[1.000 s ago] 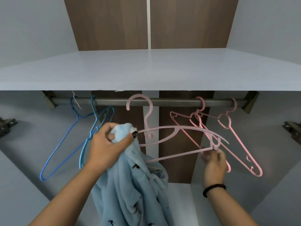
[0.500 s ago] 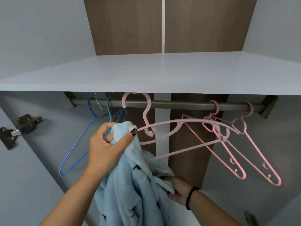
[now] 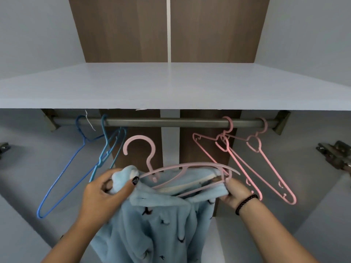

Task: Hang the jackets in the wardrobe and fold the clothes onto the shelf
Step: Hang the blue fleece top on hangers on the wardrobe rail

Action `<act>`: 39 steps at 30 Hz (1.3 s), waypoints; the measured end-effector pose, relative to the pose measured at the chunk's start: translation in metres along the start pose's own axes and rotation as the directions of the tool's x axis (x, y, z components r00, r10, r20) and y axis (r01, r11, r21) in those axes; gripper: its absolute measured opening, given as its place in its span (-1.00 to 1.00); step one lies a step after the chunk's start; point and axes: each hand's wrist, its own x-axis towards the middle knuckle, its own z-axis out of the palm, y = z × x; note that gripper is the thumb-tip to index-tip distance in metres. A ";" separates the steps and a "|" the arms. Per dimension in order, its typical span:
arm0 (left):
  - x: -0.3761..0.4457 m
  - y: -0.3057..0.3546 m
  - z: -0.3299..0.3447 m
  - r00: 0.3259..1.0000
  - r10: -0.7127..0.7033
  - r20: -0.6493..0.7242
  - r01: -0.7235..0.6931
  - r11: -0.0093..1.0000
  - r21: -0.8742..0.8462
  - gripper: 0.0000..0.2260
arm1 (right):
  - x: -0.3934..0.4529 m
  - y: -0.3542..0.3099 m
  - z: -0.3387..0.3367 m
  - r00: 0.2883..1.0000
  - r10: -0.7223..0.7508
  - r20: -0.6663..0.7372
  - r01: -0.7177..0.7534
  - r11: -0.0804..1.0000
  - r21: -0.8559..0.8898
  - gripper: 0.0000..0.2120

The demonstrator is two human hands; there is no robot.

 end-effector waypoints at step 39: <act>0.034 -0.001 -0.006 0.950 0.257 0.176 -0.252 0.966 -0.049 -0.82 | -0.058 -0.055 -0.023 0.919 -0.031 0.393 -0.088 0.956 0.281 -0.25</act>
